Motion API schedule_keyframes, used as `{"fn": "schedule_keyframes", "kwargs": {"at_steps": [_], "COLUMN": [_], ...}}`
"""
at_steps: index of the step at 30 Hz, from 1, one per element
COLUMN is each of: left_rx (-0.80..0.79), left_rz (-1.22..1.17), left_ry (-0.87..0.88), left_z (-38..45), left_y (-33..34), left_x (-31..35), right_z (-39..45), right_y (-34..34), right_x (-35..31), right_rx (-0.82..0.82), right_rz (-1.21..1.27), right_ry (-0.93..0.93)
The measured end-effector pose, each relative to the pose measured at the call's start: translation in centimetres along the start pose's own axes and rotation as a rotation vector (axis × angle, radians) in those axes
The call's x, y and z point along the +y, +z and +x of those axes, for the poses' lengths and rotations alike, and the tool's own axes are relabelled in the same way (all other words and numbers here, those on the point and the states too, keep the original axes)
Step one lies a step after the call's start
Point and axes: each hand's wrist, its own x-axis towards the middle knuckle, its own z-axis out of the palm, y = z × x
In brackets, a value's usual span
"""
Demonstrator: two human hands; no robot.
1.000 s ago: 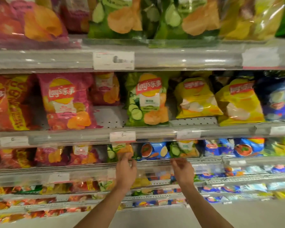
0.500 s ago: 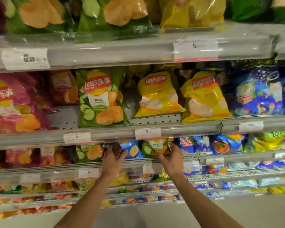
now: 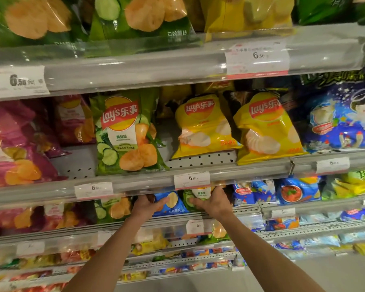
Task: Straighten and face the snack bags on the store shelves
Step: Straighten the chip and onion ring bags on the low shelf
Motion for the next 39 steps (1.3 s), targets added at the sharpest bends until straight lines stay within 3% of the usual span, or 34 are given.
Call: {"fn": "schedule_keyframes", "kwargs": {"at_steps": [10, 21, 34, 39], "left_rx": [-0.028, 0.127, 0.258, 0.212], "left_rz": [-0.076, -0.229, -0.299, -0.369], "left_ry": [-0.242, -0.186, -0.028, 0.046], "left_z": [1.2, 0.0, -1.3, -1.7], "left_y": [-1.0, -0.9, 4.8, 8.2], "left_x": [0.3, 0.6, 3.8, 5.1], "right_z": [0.2, -3.1, -7.2, -8.9], "right_y": [0.3, -0.8, -7.4, -8.1], "right_x": [-0.6, -0.9, 5.7, 8.5], "right_rx": [0.033, 0.303, 0.377, 0.380], "right_rz": [-0.028, 0.017, 0.282, 0.298], "right_ry": [-0.001, -0.063, -0.015, 0.006]}}
